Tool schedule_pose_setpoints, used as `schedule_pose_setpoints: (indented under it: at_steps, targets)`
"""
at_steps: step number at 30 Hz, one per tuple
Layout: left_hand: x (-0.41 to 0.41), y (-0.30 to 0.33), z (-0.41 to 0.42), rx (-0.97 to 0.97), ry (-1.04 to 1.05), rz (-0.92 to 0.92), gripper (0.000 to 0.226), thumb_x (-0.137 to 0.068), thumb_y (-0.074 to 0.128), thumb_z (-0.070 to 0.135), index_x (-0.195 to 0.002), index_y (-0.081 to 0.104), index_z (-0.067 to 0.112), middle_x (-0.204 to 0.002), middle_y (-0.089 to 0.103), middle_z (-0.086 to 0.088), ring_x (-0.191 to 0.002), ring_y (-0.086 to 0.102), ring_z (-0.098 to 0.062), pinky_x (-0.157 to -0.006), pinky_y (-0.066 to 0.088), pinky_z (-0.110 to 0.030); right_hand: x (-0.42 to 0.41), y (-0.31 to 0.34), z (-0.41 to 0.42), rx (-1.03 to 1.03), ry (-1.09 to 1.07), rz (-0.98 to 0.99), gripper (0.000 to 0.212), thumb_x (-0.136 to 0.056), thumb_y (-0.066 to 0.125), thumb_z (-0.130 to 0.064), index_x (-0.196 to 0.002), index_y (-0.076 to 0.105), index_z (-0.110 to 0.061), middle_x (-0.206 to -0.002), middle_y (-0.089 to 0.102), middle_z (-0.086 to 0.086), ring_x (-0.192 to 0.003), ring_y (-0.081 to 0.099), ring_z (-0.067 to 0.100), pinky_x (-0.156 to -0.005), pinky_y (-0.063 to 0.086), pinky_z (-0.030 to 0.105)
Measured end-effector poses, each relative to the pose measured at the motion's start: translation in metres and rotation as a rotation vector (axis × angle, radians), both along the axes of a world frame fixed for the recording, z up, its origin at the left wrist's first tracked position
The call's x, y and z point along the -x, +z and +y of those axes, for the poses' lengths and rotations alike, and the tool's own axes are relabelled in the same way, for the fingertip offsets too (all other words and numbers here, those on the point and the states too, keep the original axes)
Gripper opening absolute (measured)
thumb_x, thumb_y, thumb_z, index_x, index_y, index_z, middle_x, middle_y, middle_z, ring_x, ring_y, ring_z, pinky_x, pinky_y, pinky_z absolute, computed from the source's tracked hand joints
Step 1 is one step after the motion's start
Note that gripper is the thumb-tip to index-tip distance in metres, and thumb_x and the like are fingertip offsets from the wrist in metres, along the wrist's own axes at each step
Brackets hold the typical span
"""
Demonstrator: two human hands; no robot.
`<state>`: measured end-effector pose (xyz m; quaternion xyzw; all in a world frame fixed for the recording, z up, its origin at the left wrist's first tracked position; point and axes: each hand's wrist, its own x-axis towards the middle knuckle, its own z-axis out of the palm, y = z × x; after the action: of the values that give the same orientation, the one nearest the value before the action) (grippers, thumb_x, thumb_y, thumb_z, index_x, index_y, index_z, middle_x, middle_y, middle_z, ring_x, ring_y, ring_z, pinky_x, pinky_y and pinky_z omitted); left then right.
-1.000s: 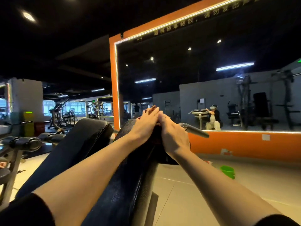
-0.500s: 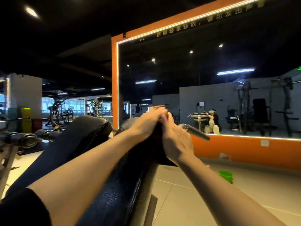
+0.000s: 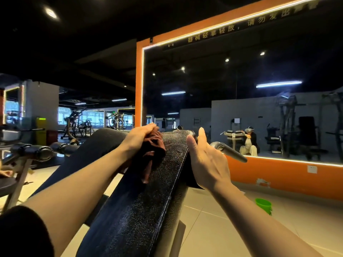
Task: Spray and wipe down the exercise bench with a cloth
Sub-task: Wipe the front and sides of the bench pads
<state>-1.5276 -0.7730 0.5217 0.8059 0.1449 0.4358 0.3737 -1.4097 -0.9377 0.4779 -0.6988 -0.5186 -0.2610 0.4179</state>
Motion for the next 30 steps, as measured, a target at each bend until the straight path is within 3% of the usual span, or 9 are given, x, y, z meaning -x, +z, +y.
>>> schedule_pose_setpoints:
  at_steps: [5,8,12,15,18,24,27,28,30]
  targets:
    - [-0.018,-0.007,-0.028,-0.435,0.058,0.330,0.062,-0.098,0.040,0.047,-0.152,0.024,0.021,-0.157,0.008,0.016,-0.145,-0.001,-0.001,-0.119,0.002,-0.036,-0.002,-0.002,0.002,-0.037,0.004,-0.025,0.109,-0.074,-0.019,-0.074,-0.153,0.015,-0.009,-0.107,0.066,0.012,-0.093,0.061,0.025,-0.068,0.035,0.032]
    - [-0.011,-0.011,-0.008,-0.230,0.052,0.236,0.049,-0.103,0.037,0.036,-0.148,0.033,0.017,-0.160,0.019,-0.004,-0.146,0.018,-0.022,-0.120,0.015,-0.041,-0.002,-0.001,0.001,-0.021,0.000,0.000,0.094,-0.082,-0.013,-0.065,-0.154,0.014,-0.009,-0.101,0.064,0.010,-0.089,0.058,0.023,-0.068,0.034,0.033]
    - [-0.013,-0.006,-0.023,-0.084,0.121,0.240,0.024,-0.090,0.041,0.035,-0.093,0.061,0.023,-0.129,0.049,-0.029,-0.101,0.051,-0.040,-0.102,0.038,-0.059,-0.004,-0.002,0.003,-0.063,-0.004,0.030,0.088,-0.085,-0.005,-0.061,-0.155,0.012,-0.011,-0.119,0.064,0.015,-0.101,0.060,0.030,-0.071,0.036,0.034]
    - [-0.029,-0.003,-0.077,-0.421,-0.042,0.218,0.041,-0.101,0.036,0.025,-0.137,0.052,0.011,-0.149,0.039,-0.013,-0.136,0.036,-0.025,-0.116,0.025,-0.043,-0.006,-0.002,0.002,-0.112,0.120,0.073,0.100,-0.082,-0.008,-0.073,-0.152,0.025,-0.010,-0.096,0.069,0.007,-0.078,0.060,0.014,-0.063,0.035,0.027]
    - [-0.038,-0.008,-0.093,-0.518,0.002,0.190,0.046,-0.105,0.035,0.027,-0.149,0.033,0.016,-0.158,0.027,-0.003,-0.145,0.023,-0.020,-0.118,0.022,-0.041,-0.005,-0.005,-0.002,-0.157,0.154,0.097,0.118,-0.069,-0.016,-0.087,-0.154,0.015,-0.011,-0.066,0.057,-0.008,-0.065,0.059,0.005,-0.055,0.038,0.016]
    - [0.029,-0.048,-0.009,-0.112,0.254,0.084,0.053,-0.081,0.039,0.032,-0.130,0.058,0.025,-0.127,0.062,-0.006,-0.120,0.057,-0.027,-0.105,0.042,-0.044,-0.001,-0.008,0.002,-0.128,0.027,0.048,0.110,-0.075,-0.019,-0.076,-0.154,0.011,-0.006,-0.055,0.049,-0.003,-0.059,0.051,0.002,-0.051,0.026,0.019]
    - [0.030,-0.051,-0.011,-0.040,0.249,0.075,0.037,-0.095,0.042,0.020,-0.126,0.060,0.012,-0.096,0.061,-0.005,-0.077,0.063,-0.023,-0.072,0.052,-0.039,-0.001,-0.009,0.003,-0.134,0.006,0.020,0.110,-0.075,-0.019,-0.076,-0.153,0.012,-0.005,-0.058,0.049,-0.004,-0.062,0.054,0.009,-0.053,0.032,0.027]
    - [0.022,-0.044,-0.024,-0.096,0.213,0.090,0.038,-0.100,0.038,0.014,-0.134,0.052,0.007,-0.103,0.060,-0.010,-0.075,0.061,-0.021,-0.069,0.051,-0.037,-0.001,-0.009,0.004,-0.126,-0.006,-0.004,0.112,-0.074,-0.020,-0.078,-0.153,0.012,-0.005,-0.060,0.050,-0.004,-0.064,0.055,0.012,-0.055,0.035,0.030]
    - [-0.003,-0.033,-0.058,-0.242,0.111,0.144,0.045,-0.102,0.035,0.011,-0.147,0.037,0.010,-0.144,0.044,-0.015,-0.119,0.054,-0.027,-0.100,0.044,-0.043,-0.002,-0.010,0.004,-0.105,-0.004,-0.017,0.115,-0.072,-0.021,-0.080,-0.154,0.013,-0.005,-0.067,0.051,-0.005,-0.070,0.058,0.018,-0.060,0.041,0.034]
